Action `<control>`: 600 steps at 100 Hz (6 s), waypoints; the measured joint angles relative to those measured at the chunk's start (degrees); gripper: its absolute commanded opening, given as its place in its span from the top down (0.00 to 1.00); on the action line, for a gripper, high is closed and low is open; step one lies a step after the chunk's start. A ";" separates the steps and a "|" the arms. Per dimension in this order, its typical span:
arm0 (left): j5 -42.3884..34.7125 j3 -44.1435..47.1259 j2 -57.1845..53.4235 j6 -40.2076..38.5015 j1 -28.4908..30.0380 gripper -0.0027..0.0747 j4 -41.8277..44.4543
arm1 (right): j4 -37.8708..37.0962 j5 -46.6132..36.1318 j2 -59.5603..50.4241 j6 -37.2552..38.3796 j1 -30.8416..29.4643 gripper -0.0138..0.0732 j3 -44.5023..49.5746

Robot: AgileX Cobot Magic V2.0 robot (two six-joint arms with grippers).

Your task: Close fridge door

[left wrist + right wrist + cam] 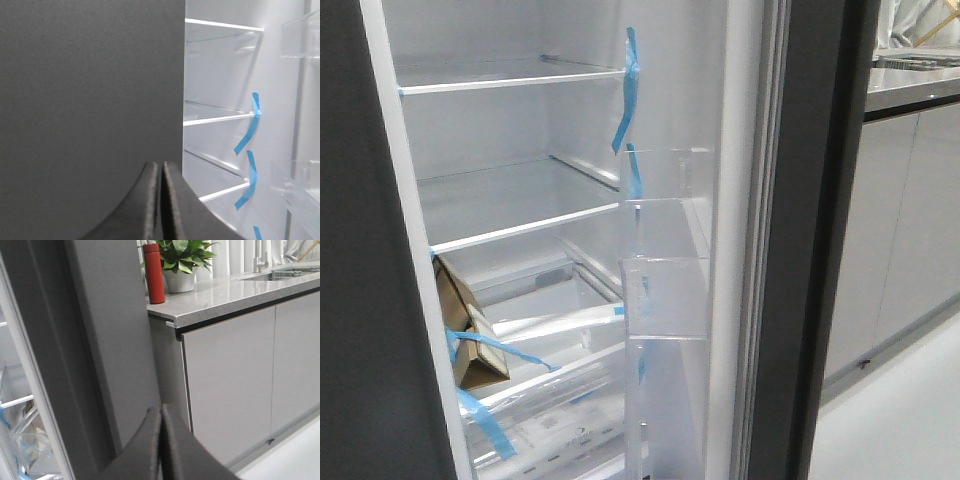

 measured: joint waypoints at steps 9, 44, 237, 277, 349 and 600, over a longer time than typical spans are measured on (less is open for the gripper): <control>0.00 0.00 0.00 0.00 0.00 0.99 0.00 | 0.00 0.00 0.00 0.00 0.00 0.89 0.00; 0.00 0.00 0.00 0.00 0.00 0.99 0.00 | 0.00 0.00 0.00 0.00 0.00 0.89 0.00; 0.00 0.00 0.00 0.00 0.00 0.99 0.00 | 67.99 -1.65 62.42 0.00 0.00 0.89 -42.96; 0.00 0.00 0.00 0.00 0.00 0.99 0.00 | 72.05 9.42 76.09 0.00 0.00 0.89 -57.81; 0.00 0.00 0.00 0.00 0.00 0.99 0.00 | 59.00 6.36 96.32 0.00 14.00 0.89 -84.63; 0.10 0.00 0.00 0.00 0.00 0.99 0.00 | 30.83 21.46 126.64 5.77 24.08 0.89 -133.39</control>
